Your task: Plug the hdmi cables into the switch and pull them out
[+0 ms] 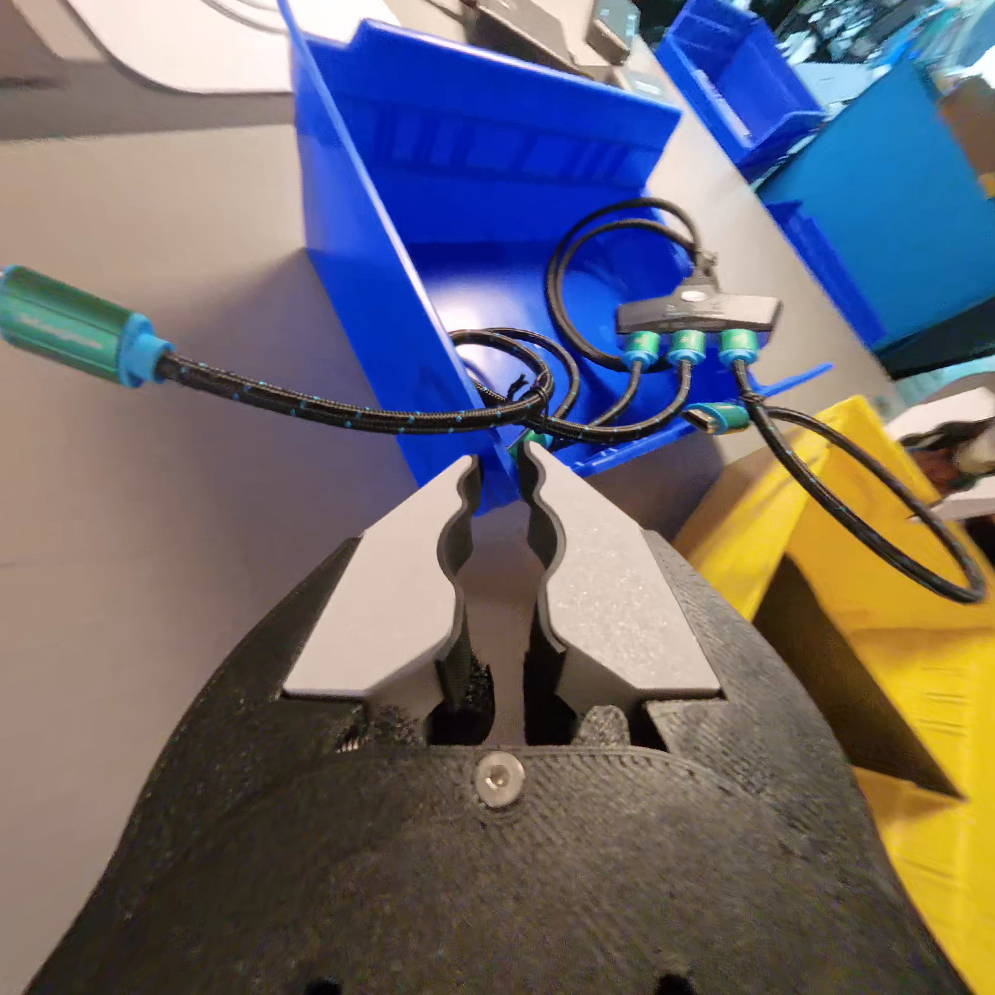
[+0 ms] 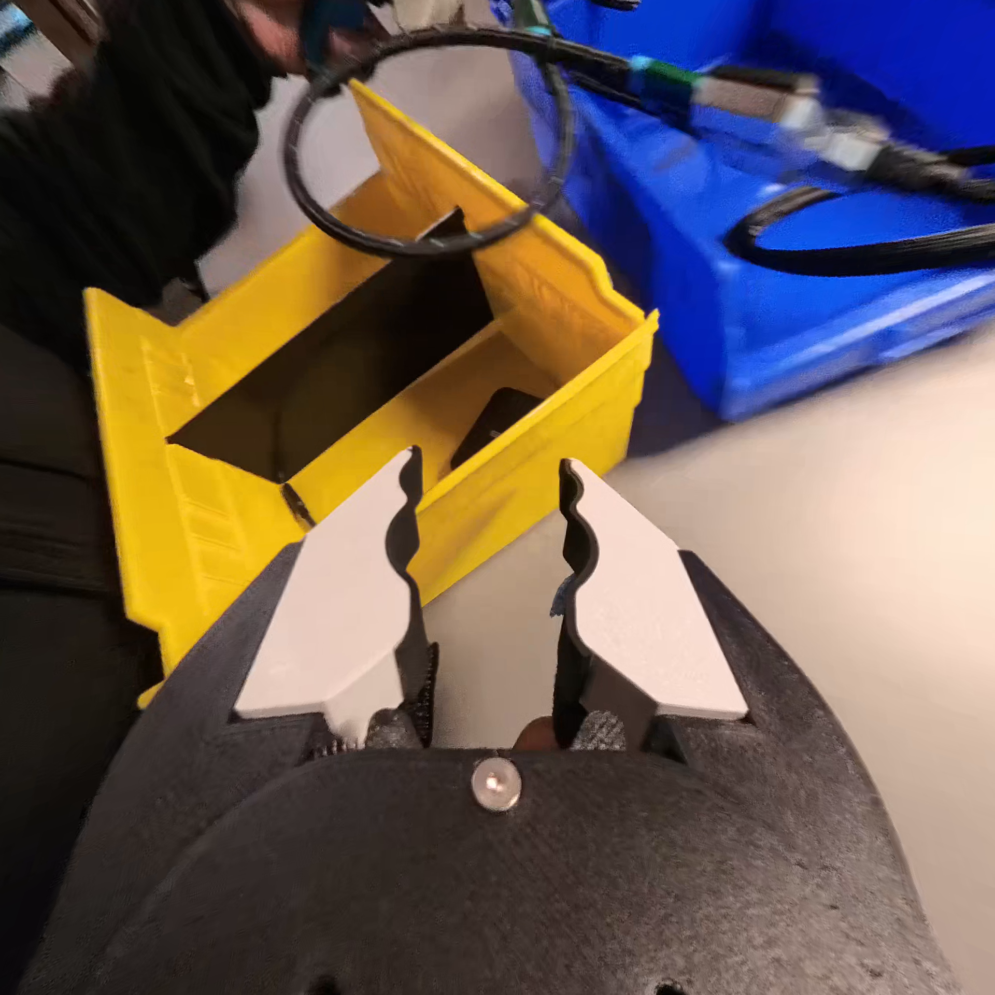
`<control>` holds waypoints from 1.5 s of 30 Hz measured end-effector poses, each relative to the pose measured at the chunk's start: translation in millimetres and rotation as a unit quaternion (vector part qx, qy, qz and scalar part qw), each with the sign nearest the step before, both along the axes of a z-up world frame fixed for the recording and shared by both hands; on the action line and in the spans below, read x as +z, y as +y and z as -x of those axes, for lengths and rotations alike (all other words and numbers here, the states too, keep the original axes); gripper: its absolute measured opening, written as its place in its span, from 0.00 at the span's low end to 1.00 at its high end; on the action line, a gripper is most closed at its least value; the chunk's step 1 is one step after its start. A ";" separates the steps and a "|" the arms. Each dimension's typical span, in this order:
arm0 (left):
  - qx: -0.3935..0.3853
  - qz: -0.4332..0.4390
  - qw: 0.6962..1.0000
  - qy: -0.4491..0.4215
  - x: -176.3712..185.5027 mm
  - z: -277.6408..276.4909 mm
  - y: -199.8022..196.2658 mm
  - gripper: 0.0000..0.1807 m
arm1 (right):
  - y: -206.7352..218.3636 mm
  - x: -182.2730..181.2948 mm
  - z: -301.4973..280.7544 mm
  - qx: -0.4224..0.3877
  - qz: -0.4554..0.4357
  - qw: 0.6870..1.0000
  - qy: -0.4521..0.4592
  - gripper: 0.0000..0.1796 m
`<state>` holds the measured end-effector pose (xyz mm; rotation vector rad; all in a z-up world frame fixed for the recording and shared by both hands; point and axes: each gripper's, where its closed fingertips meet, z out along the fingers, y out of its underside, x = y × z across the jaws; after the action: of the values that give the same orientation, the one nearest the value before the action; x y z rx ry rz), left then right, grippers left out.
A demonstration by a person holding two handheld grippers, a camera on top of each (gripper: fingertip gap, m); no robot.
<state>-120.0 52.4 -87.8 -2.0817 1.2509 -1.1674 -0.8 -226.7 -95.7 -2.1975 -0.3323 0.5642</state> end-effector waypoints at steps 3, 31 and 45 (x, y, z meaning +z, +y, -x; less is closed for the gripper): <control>0.043 -0.071 0.996 0.036 0.6 20.8 34.6 0.05 | 0.5 0.8 -36.5 -0.011 0.009 0.998 -0.063 0.26; -0.308 -0.236 0.868 0.310 -36.7 7.4 -105.0 0.24 | 14.4 -30.9 -43.9 0.180 0.072 0.949 -0.248 0.13; -0.230 -0.290 0.854 0.365 6.8 138.9 -54.0 0.29 | 5.4 8.2 -73.5 0.090 0.031 0.962 -0.258 0.28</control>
<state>-258.9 -1.6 -80.9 -1.8127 2.1997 -0.0154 72.7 -221.3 -87.5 -2.3668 -0.8026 0.0831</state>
